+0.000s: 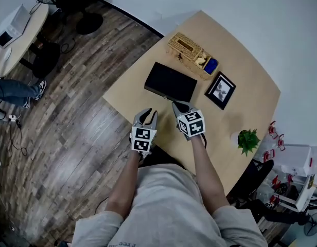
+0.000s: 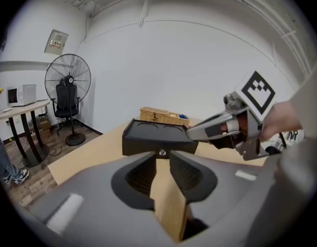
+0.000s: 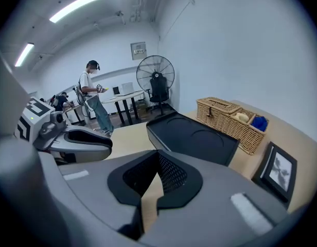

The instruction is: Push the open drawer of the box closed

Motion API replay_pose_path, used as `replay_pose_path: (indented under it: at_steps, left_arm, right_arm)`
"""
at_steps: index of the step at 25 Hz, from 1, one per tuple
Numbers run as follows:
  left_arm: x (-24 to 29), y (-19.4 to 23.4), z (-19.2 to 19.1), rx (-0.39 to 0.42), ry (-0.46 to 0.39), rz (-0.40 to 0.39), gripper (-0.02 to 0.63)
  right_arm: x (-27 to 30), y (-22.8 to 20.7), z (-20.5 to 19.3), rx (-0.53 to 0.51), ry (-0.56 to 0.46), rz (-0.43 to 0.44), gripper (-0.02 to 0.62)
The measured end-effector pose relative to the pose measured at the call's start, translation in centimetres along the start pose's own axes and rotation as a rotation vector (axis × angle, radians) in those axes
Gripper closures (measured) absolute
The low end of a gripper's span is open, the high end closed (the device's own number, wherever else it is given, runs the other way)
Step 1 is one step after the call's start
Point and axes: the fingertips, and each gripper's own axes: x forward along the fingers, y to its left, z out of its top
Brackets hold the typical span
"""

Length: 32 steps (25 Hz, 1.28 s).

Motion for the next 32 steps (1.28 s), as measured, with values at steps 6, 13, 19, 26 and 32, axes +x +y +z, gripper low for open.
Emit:
replay_pose_path:
  at_steps: [6,13,19,26,32]
  left_arm:
    - [-1.0,-1.3,0.3,-0.005,-0.007,0.007,0.466]
    - [-3.6,-2.3,1.4,0.002,-0.038,0.074,0.466]
    - [-5.4,-4.1,1.3,0.018,-0.052,0.102,0.466]
    - [-7.1,-6.6,0.6,0.079,-0.072,0.116,0.468]
    - [-7.8,-7.5,0.1,0.085,-0.079,0.12,0.495]
  right_arm:
    - [-3.0,1.0,-1.9,0.057,-0.052,-0.037,0.594]
    - [-7.2,2.2,-3.9,0.128,-0.123,-0.052,0.594]
    - [-10.2,2.9,-4.3,0.128,-0.212,-0.081,0.594]
    - [-12.3,3.8,-5.8,0.094,-0.253,-0.064,0.594]
    - [-13.3,4.2,-6.4,0.088,-0.277,-0.056,0.594]
